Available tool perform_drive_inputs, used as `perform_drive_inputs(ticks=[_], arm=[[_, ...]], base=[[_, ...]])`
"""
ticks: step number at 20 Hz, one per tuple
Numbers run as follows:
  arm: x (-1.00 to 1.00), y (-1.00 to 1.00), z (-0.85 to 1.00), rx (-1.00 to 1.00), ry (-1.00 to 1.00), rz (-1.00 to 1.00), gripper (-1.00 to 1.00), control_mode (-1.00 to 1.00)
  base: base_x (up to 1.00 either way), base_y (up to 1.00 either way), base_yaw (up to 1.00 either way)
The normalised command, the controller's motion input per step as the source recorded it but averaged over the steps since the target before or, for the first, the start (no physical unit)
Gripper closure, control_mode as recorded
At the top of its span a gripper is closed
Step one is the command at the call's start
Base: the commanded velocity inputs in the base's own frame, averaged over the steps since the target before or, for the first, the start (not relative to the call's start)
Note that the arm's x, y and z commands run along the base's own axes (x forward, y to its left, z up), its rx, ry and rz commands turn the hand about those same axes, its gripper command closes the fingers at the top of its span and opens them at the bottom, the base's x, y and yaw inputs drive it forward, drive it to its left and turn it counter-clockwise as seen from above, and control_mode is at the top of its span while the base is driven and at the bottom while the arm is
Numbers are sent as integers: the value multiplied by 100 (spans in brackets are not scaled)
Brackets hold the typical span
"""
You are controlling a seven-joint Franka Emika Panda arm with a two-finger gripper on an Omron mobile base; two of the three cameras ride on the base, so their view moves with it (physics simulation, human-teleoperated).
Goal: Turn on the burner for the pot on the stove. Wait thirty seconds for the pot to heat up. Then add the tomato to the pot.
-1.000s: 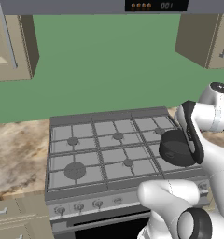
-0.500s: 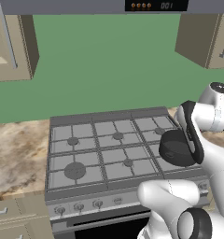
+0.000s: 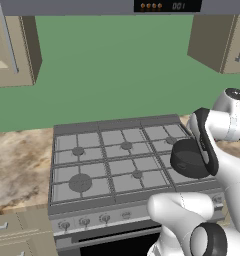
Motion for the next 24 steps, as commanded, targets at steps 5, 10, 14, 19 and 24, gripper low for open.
perform_drive_inputs(ticks=[5, 10, 14, 19, 24], arm=[[0, 0, 0, 0, 0, 0, 100, -100], [0, 0, 0, 0, 0, 0, 100, -100], [0, 0, 0, 0, 0, 0, 100, -100], [-1, 0, 0, 0, 0, 0, 100, -100], [-1, -13, -7, 0, 0, 0, 100, -100]], base=[[0, 0, 0], [0, 0, 0], [0, 0, 0], [0, 0, 0], [0, 0, 0]])
